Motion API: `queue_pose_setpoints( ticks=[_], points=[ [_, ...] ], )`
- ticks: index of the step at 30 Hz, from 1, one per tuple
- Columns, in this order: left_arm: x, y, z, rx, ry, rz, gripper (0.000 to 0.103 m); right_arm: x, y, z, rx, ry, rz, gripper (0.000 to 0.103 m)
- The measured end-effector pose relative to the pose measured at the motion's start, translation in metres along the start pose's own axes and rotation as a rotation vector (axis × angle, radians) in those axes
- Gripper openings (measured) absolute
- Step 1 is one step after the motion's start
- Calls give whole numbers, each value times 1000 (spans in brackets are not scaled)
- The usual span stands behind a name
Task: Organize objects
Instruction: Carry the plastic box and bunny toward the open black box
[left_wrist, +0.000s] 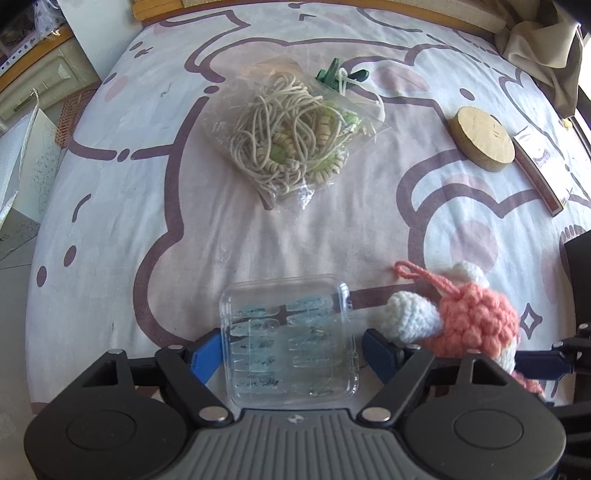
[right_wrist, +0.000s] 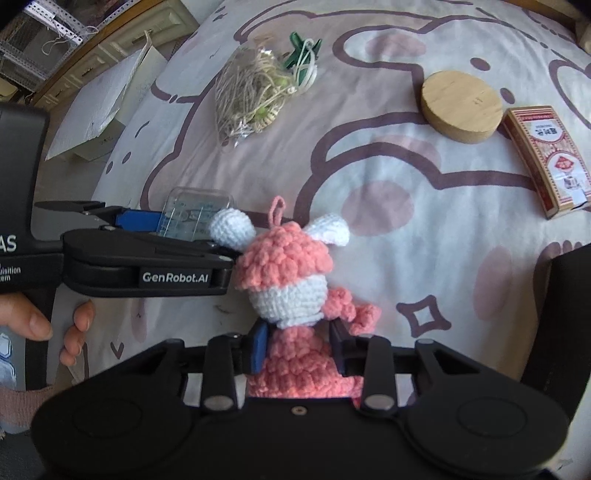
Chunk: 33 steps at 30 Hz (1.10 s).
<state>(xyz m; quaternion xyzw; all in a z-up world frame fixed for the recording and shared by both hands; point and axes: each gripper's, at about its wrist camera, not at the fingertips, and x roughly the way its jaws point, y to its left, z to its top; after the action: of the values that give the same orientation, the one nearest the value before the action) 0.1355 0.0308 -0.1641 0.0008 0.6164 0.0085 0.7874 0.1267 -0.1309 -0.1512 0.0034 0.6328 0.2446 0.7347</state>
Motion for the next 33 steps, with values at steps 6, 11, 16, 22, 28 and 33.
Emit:
queue_pose_setpoints(
  ticks=[6, 11, 16, 22, 28, 33],
  points=[
    [-7, -3, 1, 5, -1, -21, 75, -11, -6, 2, 28, -47, -30, 35],
    [-25, -1, 2, -21, -54, -26, 75, -26, -10, 2, 64, -105, -38, 34],
    [-53, 2, 0, -55, -121, -31, 75, -44, -11, -2, 95, -176, -64, 33],
    [-84, -4, -6, -65, -185, -57, 75, -71, -10, -9, 128, -269, -75, 32],
    [-108, -6, -14, -73, -243, -59, 75, -97, -5, -17, 143, -368, -79, 32],
    [-130, -3, -21, -114, -291, -84, 75, -116, 3, -23, 136, -444, -84, 32]
  ],
)
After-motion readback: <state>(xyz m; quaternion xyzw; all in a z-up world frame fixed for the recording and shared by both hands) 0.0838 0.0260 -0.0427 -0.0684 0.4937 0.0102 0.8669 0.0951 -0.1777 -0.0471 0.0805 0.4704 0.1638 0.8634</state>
